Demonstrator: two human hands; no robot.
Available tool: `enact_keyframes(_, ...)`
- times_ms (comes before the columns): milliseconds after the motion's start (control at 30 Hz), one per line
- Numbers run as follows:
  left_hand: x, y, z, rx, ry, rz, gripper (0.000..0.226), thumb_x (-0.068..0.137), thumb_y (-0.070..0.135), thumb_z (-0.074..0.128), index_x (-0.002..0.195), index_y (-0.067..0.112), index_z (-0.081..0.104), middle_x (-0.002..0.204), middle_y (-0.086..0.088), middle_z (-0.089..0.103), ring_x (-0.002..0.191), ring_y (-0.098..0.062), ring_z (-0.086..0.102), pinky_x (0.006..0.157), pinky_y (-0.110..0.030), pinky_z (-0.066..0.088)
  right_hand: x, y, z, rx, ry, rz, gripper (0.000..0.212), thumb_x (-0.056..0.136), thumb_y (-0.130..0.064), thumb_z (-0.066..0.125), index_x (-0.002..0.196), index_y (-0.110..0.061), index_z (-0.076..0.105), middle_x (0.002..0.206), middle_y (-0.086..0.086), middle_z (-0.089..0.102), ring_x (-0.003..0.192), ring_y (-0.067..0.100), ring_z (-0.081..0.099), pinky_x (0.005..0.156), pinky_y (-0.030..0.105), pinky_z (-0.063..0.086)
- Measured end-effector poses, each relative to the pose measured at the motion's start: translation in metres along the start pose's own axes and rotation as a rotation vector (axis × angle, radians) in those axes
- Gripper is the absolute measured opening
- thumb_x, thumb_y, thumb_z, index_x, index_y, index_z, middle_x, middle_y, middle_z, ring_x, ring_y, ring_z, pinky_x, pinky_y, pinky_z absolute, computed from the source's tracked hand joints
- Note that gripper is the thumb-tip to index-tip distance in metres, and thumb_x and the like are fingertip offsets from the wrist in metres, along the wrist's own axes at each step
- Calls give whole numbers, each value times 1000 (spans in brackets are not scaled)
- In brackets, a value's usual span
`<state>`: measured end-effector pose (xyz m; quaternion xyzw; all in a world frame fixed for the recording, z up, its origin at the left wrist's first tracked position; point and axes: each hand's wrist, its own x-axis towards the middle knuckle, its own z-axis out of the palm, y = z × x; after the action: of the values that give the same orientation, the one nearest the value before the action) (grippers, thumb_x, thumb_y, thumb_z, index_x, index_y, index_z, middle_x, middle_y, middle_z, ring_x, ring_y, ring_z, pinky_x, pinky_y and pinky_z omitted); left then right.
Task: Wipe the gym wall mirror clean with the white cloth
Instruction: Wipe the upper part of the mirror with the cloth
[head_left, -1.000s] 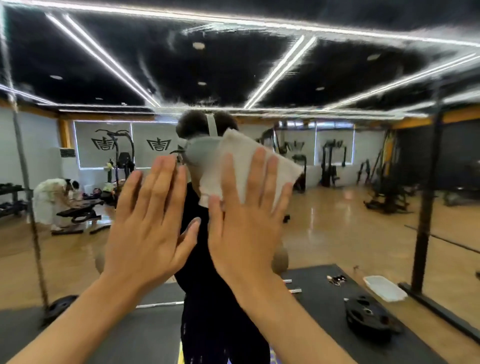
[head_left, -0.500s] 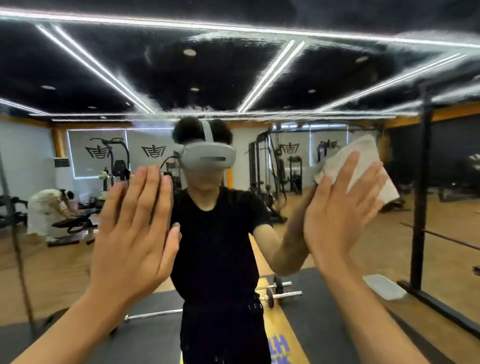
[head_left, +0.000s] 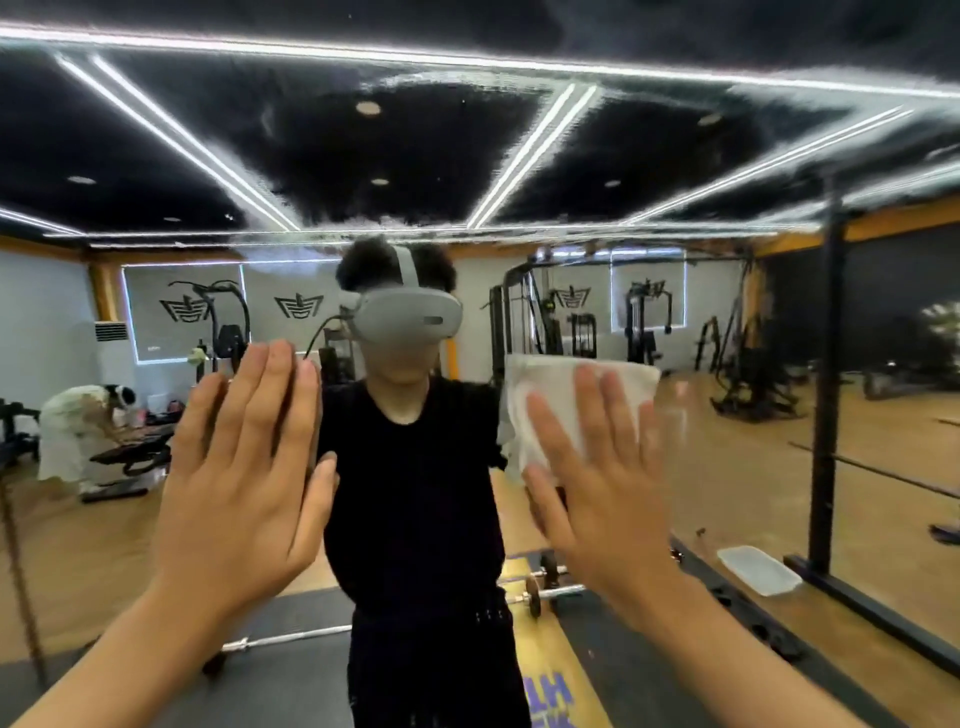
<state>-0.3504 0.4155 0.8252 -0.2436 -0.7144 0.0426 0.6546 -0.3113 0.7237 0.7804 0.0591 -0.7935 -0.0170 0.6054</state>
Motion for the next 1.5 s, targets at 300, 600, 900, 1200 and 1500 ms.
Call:
enact_keyframes(300, 1, 1, -2, 4, 6, 16, 70, 106, 35, 34, 163, -5, 26, 173, -24, 17, 160, -40, 21, 129, -60, 17, 146, 62, -42, -24, 104, 213, 60, 113, -50, 15, 169, -31, 5, 176, 12, -4, 163, 32, -6, 128, 63, 4)
enact_keyframes(600, 3, 4, -3, 15, -27, -12, 70, 107, 37, 30, 162, -6, 28, 172, -25, 19, 161, -39, 18, 128, -62, 18, 16, 67, -26, -88, -101, -85, 63, 111, -52, 20, 168, -26, 16, 176, 15, -1, 163, 34, -1, 127, 61, 7)
enact_keyframes(900, 1, 2, -1, 42, -41, -4, 72, 103, 37, 40, 161, -5, 31, 173, -23, 19, 161, -38, 22, 128, -59, 20, 192, 33, -47, -68, 114, 73, 64, 110, -50, 17, 169, -26, 9, 176, 14, -2, 162, 34, -4, 128, 63, 6)
enact_keyframes(1200, 2, 3, -2, 7, -8, -11, 71, 103, 37, 40, 162, -2, 32, 173, -21, 20, 161, -35, 22, 131, -54, 15, 25, 32, -24, -235, -180, -423, 64, 111, -54, 19, 169, -28, 14, 175, 16, 10, 162, 34, 8, 125, 60, 14)
enact_keyframes(1500, 1, 2, -3, -37, -25, -36, 70, 104, 36, 39, 163, 0, 29, 174, -19, 20, 162, -32, 20, 129, -55, 19, 191, -30, -37, -62, 84, -10, 63, 112, -48, 19, 169, -27, 2, 176, 10, -10, 162, 30, -11, 130, 57, -3)
